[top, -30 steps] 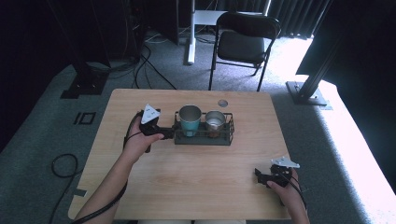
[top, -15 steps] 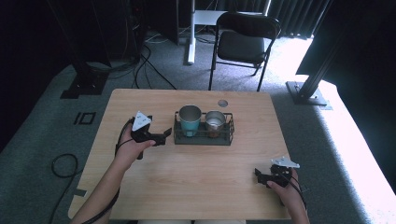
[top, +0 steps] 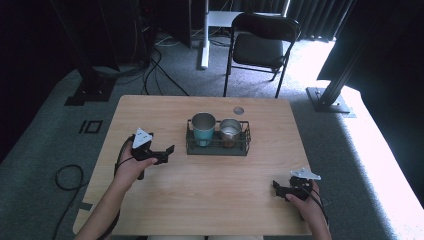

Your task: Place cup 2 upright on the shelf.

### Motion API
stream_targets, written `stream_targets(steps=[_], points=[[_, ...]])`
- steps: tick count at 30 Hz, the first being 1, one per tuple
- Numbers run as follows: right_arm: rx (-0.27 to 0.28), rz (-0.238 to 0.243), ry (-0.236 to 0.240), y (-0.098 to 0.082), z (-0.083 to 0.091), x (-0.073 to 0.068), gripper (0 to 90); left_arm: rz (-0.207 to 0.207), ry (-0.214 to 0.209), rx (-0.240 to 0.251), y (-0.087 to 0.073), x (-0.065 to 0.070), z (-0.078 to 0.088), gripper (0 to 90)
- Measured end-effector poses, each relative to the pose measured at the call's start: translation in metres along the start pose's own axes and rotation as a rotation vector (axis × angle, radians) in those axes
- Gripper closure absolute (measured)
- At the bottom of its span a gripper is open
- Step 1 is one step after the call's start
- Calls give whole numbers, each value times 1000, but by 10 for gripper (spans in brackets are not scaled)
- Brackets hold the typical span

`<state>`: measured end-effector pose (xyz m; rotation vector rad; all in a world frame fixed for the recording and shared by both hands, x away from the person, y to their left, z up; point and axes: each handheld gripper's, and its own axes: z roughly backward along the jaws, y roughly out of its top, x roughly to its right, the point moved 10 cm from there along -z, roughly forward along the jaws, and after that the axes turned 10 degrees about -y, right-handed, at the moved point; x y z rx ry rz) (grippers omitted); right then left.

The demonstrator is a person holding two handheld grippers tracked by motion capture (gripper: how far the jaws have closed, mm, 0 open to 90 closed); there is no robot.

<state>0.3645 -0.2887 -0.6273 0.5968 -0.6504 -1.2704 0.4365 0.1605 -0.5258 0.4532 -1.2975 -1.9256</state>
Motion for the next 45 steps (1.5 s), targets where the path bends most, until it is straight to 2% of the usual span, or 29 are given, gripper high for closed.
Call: stream_targets(steps=[7, 8, 16, 21, 24, 27, 29, 32, 34, 37, 45], points=[[0, 0, 0, 0, 0, 0, 109, 18, 16, -14, -14, -5, 8, 30], [0, 0, 0, 0, 0, 0, 109, 35, 20, -15, -19, -6, 12, 30], [0, 0, 0, 0, 0, 0, 109, 66, 38, -40, -40, -13, 26, 30], [0, 0, 0, 0, 0, 0, 109, 77, 49, -51, -48, -15, 31, 30], [0, 0, 0, 0, 0, 0, 109, 86, 83, -88, -58, -19, 39, 32], [0, 0, 0, 0, 0, 0, 109, 85, 98, -99, -62, -21, 42, 34], [0, 0, 0, 0, 0, 0, 109, 101, 117, -120, -71, -23, 47, 34], [0, 0, 0, 0, 0, 0, 108, 108, 127, -119, -76, -24, 50, 34], [0, 0, 0, 0, 0, 0, 109, 125, 131, -95, -77, -24, 52, 34], [1, 2, 0, 0, 0, 0, 109, 120, 133, -96, -81, -24, 54, 34], [1, 2, 0, 0, 0, 0, 109, 134, 175, -126, -100, -29, 73, 34]])
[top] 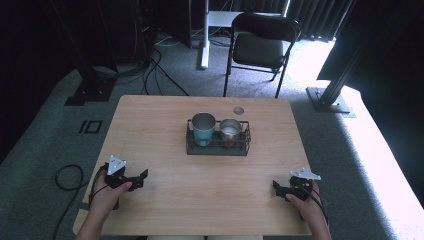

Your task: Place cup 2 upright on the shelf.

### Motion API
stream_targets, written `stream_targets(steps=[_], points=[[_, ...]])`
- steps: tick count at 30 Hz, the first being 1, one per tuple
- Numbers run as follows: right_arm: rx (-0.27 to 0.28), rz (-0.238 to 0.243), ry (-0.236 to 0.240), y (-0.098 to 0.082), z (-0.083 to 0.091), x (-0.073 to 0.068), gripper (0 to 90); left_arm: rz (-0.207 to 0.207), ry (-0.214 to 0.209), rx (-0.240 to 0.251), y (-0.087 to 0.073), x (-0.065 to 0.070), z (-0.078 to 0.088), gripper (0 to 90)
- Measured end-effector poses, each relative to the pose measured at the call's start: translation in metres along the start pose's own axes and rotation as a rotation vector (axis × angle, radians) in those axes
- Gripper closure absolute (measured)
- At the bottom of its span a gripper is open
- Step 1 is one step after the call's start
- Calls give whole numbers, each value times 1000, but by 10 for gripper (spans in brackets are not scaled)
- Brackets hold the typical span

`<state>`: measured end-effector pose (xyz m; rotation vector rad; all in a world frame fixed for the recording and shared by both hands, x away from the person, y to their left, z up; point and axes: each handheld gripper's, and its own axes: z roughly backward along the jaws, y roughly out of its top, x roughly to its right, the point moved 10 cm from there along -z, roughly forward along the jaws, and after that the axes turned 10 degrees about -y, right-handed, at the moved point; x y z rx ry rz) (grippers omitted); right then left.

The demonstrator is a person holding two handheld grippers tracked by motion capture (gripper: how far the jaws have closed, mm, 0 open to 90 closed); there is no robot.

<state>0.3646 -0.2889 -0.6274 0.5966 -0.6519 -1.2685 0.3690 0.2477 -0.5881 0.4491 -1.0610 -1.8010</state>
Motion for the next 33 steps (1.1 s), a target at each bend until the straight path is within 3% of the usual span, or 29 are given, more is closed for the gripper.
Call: stream_targets(steps=[3, 8, 11, 14, 18, 21, 22, 26, 33], points=[[0, 1, 0, 0, 0, 0, 109, 18, 11, -14, -8, -3, 4, 34], [0, 0, 0, 0, 0, 0, 109, 13, 45, -51, -17, -9, 8, 34], [1, 0, 0, 0, 0, 0, 109, 43, 74, -78, -23, -14, 13, 35], [0, 0, 0, 0, 0, 0, 109, 75, 91, -73, -26, -17, 16, 66], [0, 0, 0, 0, 0, 0, 109, 86, 116, -75, -29, -21, 18, 66], [0, 0, 0, 0, 0, 0, 109, 101, 162, -74, -33, -28, 21, 67], [0, 0, 0, 0, 0, 0, 109, 130, 163, -66, -33, -28, 20, 66], [0, 0, 0, 0, 0, 0, 109, 138, 181, -100, -41, -35, 18, 66], [0, 0, 0, 0, 0, 0, 109, 191, 203, -126, -48, -41, 15, 67]])
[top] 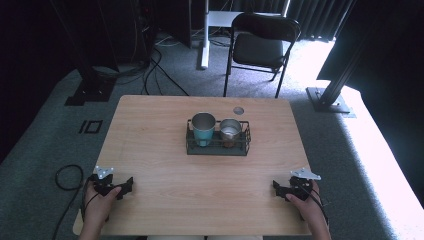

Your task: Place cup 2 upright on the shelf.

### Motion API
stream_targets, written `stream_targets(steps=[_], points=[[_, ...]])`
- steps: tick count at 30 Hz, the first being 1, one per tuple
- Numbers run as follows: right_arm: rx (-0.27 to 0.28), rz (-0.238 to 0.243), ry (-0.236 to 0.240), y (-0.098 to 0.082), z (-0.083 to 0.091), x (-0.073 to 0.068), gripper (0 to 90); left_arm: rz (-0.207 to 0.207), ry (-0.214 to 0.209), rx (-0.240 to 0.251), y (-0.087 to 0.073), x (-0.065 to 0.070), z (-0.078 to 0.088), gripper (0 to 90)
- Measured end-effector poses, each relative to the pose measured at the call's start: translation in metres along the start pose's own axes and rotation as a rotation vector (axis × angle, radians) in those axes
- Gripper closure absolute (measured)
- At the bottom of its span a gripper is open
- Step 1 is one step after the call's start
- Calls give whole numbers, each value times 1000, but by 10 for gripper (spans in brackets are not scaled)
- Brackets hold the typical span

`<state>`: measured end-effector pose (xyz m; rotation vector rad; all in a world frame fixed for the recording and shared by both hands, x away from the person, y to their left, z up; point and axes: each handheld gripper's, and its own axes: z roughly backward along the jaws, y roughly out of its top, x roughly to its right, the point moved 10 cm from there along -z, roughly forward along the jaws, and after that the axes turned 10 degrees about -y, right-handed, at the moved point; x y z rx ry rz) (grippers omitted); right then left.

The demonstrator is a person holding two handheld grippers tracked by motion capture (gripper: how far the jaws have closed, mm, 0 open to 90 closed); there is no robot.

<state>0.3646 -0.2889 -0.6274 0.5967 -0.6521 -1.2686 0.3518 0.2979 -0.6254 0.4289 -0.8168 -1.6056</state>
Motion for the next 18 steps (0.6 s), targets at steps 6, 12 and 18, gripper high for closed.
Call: stream_targets(steps=[6, 12, 18], points=[[0, 0, 0, 0, 0, 0, 109, -26, 41, -23, 0, -5, -2, 65], [0, 0, 0, 0, 0, 0, 109, -1, 63, -26, 2, -8, -4, 29], [0, 0, 0, 0, 0, 0, 108, 20, 84, -24, 2, -7, -5, 22]])
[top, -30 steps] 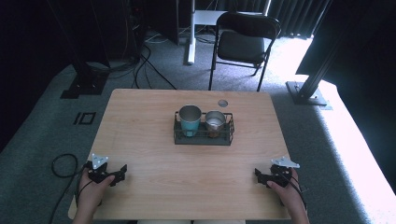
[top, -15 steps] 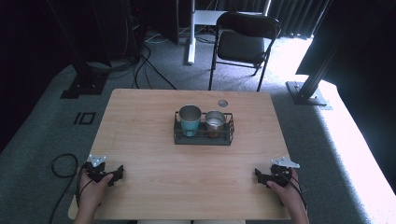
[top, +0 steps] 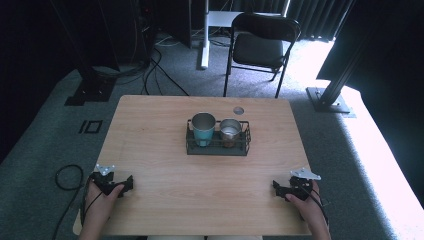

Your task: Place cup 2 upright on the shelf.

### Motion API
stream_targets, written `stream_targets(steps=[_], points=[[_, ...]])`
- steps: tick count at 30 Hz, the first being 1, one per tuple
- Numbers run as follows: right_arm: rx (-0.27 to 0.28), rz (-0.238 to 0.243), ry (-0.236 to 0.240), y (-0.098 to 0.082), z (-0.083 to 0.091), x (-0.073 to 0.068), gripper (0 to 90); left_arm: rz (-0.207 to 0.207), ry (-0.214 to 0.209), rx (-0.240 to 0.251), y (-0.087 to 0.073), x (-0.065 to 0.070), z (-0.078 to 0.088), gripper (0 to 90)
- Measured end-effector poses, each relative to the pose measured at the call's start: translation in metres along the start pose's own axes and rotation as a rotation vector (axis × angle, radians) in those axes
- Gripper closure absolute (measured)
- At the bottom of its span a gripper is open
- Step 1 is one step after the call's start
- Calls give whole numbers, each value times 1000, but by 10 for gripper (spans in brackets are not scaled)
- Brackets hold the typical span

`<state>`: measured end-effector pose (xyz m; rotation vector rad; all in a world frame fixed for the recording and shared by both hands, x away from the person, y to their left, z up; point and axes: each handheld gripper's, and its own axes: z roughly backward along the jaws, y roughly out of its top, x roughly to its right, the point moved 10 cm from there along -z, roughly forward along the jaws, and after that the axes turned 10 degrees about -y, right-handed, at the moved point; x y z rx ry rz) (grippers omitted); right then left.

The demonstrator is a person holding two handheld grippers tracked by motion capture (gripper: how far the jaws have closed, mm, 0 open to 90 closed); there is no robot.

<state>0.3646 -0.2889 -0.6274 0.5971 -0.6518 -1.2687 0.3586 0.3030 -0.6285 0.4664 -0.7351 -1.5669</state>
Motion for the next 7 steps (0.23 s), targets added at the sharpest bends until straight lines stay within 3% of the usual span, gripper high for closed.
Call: stream_targets(steps=[7], points=[[0, 0, 0, 0, 0, 0, 108, 19, 17, 4, 1, 0, -1, 20]])
